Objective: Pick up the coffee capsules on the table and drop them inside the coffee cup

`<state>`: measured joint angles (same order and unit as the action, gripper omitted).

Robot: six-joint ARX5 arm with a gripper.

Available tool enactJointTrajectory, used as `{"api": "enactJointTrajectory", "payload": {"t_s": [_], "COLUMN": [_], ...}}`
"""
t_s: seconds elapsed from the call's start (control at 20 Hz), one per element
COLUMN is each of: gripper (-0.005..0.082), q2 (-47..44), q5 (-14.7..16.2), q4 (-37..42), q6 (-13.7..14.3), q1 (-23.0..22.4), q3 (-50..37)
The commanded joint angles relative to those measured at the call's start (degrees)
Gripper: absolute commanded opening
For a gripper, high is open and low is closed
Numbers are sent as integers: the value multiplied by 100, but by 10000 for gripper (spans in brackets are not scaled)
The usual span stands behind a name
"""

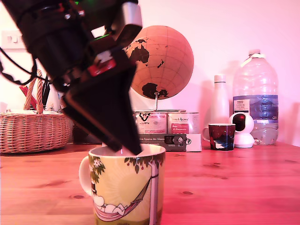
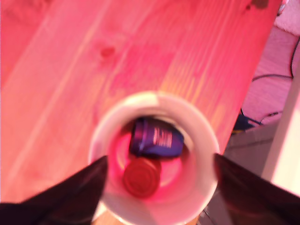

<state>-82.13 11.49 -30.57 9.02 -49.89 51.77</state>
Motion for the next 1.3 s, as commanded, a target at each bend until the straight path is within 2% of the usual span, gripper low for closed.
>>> {"api": "enactJointTrajectory", "payload": {"t_s": [0.0,0.15,0.3,0.4,0.8,1.0,1.25], "gripper": [609,397,98,-20,-24,-24,-24], "q2": [-26,-24,-24,4,621,1012,1320], "q5": [7,7,4,2,-24,-9,74], "q4": [-44,-192,-306,-273,619,1362,2286], "q6": [2,2,2,-2,-175,-273,-498], "q1": [-15,-15,-15,-15,70,313,850], "q3": [103,278,400,409,291,-81,-612]}}
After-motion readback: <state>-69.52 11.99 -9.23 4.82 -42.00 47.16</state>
